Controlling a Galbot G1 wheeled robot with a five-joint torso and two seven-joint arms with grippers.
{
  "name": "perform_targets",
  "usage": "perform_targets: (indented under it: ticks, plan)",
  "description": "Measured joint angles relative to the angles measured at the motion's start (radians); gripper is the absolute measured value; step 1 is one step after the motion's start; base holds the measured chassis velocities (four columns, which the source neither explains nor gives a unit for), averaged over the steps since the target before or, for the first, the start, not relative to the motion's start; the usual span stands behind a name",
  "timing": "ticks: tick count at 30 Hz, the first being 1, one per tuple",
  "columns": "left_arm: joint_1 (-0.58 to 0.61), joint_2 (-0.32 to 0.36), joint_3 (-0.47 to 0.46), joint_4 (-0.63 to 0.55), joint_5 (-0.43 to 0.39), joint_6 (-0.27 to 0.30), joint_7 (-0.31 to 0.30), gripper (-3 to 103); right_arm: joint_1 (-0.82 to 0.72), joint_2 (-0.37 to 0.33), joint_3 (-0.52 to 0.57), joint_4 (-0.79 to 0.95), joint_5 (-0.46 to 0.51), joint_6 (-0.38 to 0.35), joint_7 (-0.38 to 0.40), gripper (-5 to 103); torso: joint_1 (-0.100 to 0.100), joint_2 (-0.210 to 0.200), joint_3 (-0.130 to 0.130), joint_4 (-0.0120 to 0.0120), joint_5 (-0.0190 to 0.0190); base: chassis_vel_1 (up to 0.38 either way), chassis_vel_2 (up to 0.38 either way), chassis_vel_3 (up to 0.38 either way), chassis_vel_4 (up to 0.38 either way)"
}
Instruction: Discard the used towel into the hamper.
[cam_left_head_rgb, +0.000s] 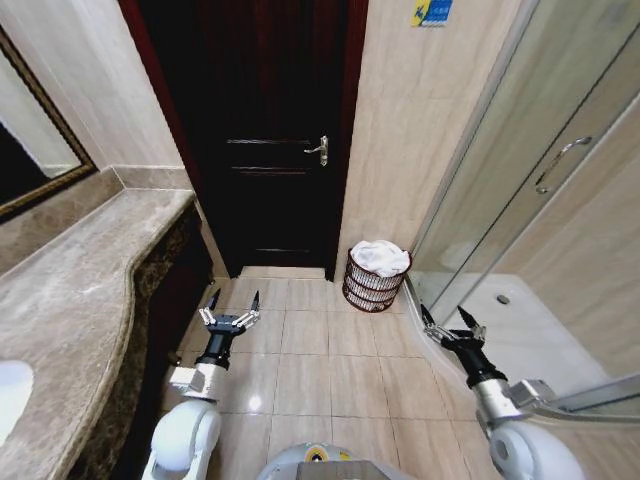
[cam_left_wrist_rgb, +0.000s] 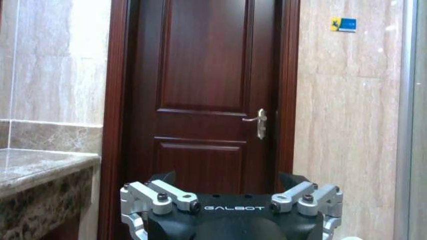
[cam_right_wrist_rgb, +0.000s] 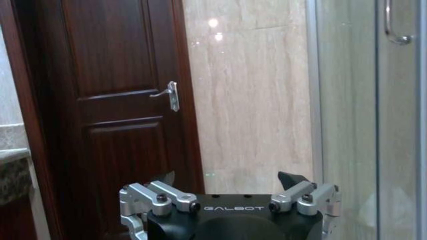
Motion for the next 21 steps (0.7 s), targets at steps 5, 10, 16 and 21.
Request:
perform_targets:
  ticks: [5,10,16,21]
  plan:
    - [-0.011,0.003,0.003,0.001,-0.003,0.014,-0.001,100,0.023,0.0,-0.012,-0.001,-0.017,-0.015,0.0,100,0.012,0.025,0.013,0.0,0.0,0.0,0.0,0.0,0.0]
    - [-0.026,0.005,0.007,0.006,-0.003,0.025,-0.002,100,0.033,-0.01,-0.01,-0.006,-0.018,-0.024,-0.001,100,0.025,0.053,0.028,0.0,0.0001,0.0,0.0,0.0,0.0]
    - [-0.029,0.003,0.01,0.01,-0.002,0.027,-0.001,100,0.031,-0.013,-0.005,-0.014,-0.018,-0.024,-0.001,100,0.038,0.082,0.044,-0.0001,0.0001,0.0,0.0,0.0,0.0]
    - [-0.024,-0.002,0.01,0.011,-0.002,0.025,-0.001,100,0.024,-0.017,0.005,-0.01,-0.014,-0.034,-0.001,100,0.053,0.113,0.061,-0.0001,0.0001,0.0,0.0,0.0,0.0]
